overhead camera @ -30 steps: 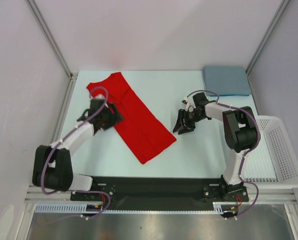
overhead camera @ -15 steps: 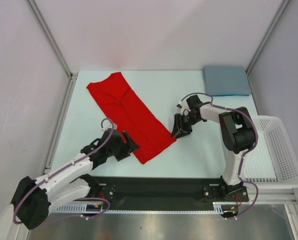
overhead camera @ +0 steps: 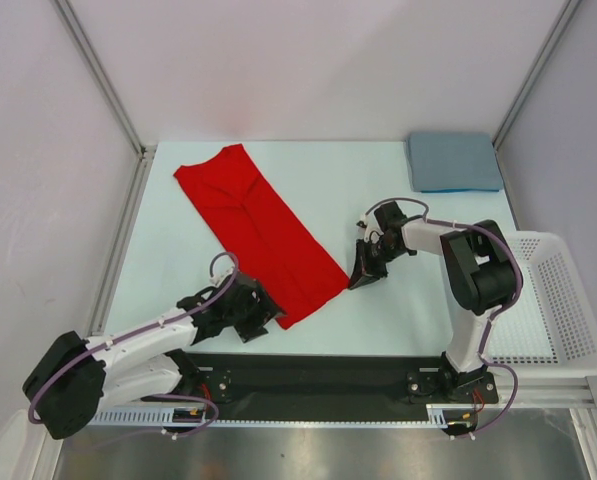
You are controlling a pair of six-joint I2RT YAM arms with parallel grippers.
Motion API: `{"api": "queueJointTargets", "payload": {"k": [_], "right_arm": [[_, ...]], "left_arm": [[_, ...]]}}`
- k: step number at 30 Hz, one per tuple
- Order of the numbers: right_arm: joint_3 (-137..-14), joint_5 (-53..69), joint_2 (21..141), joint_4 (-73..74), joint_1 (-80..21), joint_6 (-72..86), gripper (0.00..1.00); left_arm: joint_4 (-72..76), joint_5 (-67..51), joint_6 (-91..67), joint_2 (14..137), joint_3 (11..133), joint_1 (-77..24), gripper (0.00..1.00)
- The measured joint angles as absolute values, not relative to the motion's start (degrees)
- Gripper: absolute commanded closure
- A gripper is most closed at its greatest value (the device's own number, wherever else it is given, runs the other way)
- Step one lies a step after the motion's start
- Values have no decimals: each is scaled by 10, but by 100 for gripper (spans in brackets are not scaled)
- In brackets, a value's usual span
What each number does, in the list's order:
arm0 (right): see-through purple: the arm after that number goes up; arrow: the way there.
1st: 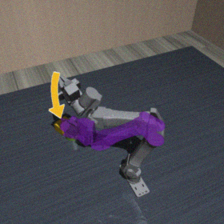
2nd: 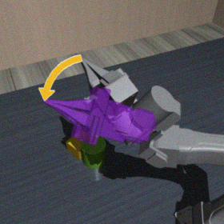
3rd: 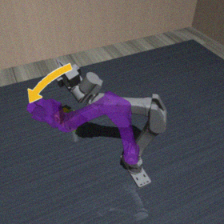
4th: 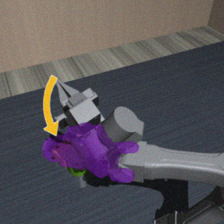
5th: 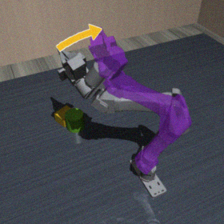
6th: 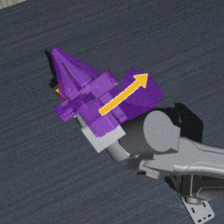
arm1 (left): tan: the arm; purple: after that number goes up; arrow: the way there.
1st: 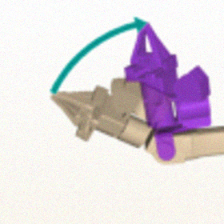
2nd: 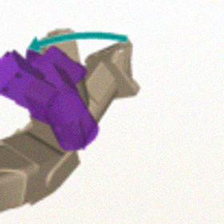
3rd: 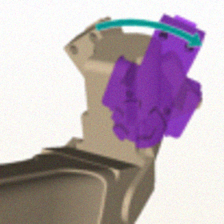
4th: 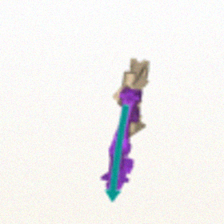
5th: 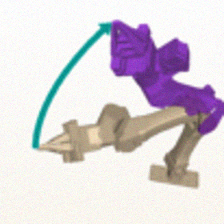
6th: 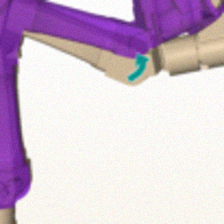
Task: Fold and stack the t-shirts
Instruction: Fold the tshirt
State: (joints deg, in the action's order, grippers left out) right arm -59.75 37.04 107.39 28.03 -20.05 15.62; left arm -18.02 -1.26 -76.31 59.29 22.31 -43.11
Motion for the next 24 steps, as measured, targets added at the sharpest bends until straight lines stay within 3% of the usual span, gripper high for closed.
{"api": "queueJointTargets", "payload": {"k": [3,4,5,8,14,23,24], "right_arm": [[-594,362,1068,275,-201,163,97],[-589,356,1063,272,-201,164,82],[-587,352,1059,271,-200,166,76],[-584,341,1046,272,-200,169,67],[-589,313,1037,281,-199,169,67],[-614,298,1045,291,-191,160,60],[-616,301,1049,291,-190,160,60]], "left_arm": [[-166,-12,-790,583,206,-445,25],[-159,-11,-798,580,202,-450,26],[-152,-12,-807,579,198,-456,27],[-139,-11,-828,583,193,-467,32],[-105,0,-879,596,175,-477,48],[-37,-2,-925,620,154,-478,51],[-33,-2,-926,625,155,-479,57]]}}
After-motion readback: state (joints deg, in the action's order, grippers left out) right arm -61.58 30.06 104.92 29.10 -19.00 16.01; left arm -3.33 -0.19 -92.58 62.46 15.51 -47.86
